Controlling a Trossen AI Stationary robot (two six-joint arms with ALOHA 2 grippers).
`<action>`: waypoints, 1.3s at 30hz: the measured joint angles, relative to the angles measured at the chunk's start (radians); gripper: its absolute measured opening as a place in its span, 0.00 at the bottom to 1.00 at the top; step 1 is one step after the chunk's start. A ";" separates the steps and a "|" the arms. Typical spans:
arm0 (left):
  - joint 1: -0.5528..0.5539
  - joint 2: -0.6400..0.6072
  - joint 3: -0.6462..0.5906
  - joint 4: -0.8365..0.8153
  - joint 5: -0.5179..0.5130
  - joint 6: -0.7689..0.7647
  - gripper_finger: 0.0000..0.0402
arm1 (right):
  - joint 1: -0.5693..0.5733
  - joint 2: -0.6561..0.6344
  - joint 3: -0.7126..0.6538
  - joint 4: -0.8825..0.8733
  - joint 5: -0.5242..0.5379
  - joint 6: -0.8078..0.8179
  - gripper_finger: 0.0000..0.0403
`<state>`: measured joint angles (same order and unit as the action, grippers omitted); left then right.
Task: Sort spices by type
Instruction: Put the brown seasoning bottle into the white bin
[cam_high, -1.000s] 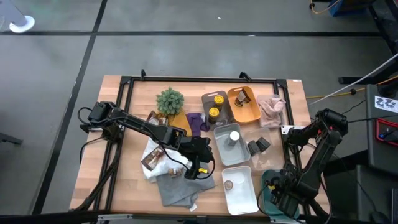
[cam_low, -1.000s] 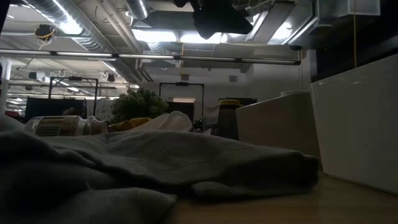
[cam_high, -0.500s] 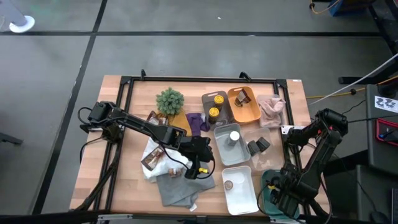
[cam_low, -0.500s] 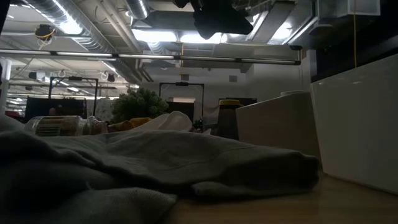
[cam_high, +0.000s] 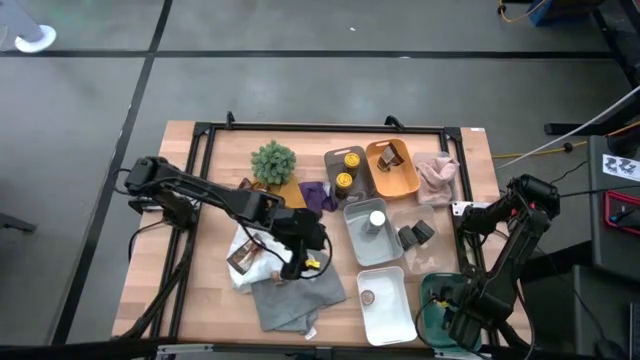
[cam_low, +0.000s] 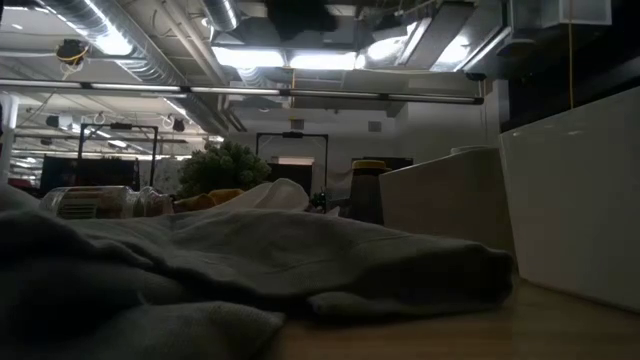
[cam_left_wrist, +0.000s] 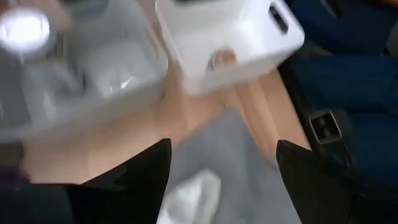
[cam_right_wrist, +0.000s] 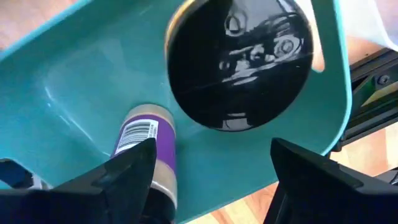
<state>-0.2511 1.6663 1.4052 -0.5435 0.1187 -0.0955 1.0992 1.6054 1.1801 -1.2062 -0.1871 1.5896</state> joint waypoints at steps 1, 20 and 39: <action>-0.006 -0.009 0.000 -0.035 -0.001 -0.022 0.68 | 0.000 0.000 0.002 0.000 0.000 0.000 0.78; -0.171 -0.015 -0.224 -0.252 -0.044 -0.465 0.68 | 0.000 0.000 0.130 -0.112 0.116 0.002 0.79; -0.253 -0.015 -0.383 -0.039 -0.155 -0.590 0.68 | 0.000 0.000 0.215 -0.100 0.347 0.000 0.79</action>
<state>-0.5045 1.6516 1.0226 -0.5823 -0.0359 -0.6852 1.0992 1.6054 1.3949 -1.3066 0.1600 1.5898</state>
